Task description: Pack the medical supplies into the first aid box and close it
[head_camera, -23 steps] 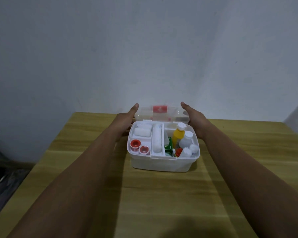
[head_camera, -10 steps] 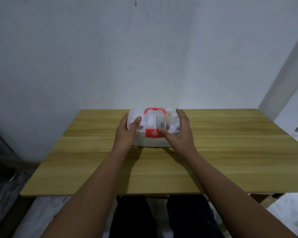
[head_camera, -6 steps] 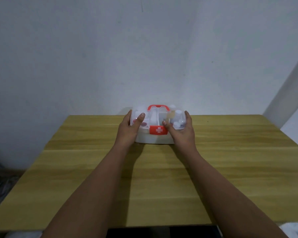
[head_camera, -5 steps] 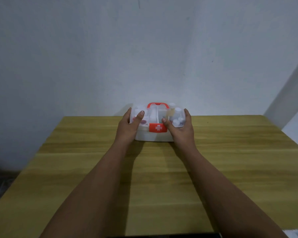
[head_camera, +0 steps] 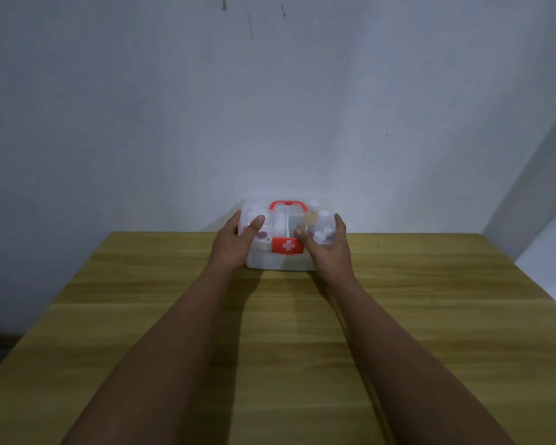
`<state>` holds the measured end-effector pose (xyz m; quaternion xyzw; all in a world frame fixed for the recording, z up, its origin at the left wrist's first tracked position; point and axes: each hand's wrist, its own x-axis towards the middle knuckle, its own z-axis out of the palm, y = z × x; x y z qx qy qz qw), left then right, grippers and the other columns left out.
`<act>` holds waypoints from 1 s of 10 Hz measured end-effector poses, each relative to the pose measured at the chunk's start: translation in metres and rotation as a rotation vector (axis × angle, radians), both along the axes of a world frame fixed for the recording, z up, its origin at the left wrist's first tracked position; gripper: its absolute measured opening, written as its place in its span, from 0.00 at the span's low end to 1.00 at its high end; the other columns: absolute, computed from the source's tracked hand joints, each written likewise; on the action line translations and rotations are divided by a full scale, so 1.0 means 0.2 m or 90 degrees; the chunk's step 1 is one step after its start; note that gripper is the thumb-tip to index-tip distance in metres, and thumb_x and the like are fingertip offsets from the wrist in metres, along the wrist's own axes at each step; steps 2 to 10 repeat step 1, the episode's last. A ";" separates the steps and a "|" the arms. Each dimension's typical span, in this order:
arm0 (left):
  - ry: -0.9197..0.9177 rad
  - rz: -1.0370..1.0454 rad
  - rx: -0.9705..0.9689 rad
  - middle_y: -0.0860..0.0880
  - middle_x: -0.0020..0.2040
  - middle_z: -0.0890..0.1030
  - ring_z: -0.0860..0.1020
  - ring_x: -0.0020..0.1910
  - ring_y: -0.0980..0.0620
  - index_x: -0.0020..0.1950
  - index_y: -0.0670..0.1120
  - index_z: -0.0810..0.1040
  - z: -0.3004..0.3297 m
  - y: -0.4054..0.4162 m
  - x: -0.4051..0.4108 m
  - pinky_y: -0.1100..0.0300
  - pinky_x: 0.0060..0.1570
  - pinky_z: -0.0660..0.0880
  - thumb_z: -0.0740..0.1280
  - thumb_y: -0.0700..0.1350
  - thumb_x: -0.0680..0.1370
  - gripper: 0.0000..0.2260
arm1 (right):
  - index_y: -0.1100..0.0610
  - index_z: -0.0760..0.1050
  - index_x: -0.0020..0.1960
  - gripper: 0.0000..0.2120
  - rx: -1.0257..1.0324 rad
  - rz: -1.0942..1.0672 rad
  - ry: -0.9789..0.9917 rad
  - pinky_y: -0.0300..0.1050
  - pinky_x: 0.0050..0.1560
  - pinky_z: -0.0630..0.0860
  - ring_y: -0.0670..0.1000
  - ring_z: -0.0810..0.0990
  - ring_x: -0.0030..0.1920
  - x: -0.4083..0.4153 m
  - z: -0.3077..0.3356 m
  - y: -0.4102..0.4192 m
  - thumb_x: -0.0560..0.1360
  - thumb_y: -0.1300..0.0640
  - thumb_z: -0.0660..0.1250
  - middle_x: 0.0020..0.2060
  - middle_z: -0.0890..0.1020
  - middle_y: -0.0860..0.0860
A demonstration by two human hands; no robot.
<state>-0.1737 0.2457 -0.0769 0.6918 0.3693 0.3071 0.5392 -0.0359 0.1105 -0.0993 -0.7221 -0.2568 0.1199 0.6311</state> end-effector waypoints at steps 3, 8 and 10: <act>0.054 0.049 0.010 0.45 0.76 0.74 0.74 0.72 0.40 0.82 0.50 0.64 0.01 -0.06 -0.03 0.42 0.67 0.75 0.62 0.70 0.78 0.38 | 0.49 0.43 0.83 0.60 -0.039 -0.028 -0.018 0.52 0.70 0.68 0.58 0.62 0.78 -0.05 0.06 -0.08 0.66 0.39 0.80 0.81 0.57 0.54; 0.054 0.049 0.010 0.45 0.76 0.74 0.74 0.72 0.40 0.82 0.50 0.64 0.01 -0.06 -0.03 0.42 0.67 0.75 0.62 0.70 0.78 0.38 | 0.49 0.43 0.83 0.60 -0.039 -0.028 -0.018 0.52 0.70 0.68 0.58 0.62 0.78 -0.05 0.06 -0.08 0.66 0.39 0.80 0.81 0.57 0.54; 0.054 0.049 0.010 0.45 0.76 0.74 0.74 0.72 0.40 0.82 0.50 0.64 0.01 -0.06 -0.03 0.42 0.67 0.75 0.62 0.70 0.78 0.38 | 0.49 0.43 0.83 0.60 -0.039 -0.028 -0.018 0.52 0.70 0.68 0.58 0.62 0.78 -0.05 0.06 -0.08 0.66 0.39 0.80 0.81 0.57 0.54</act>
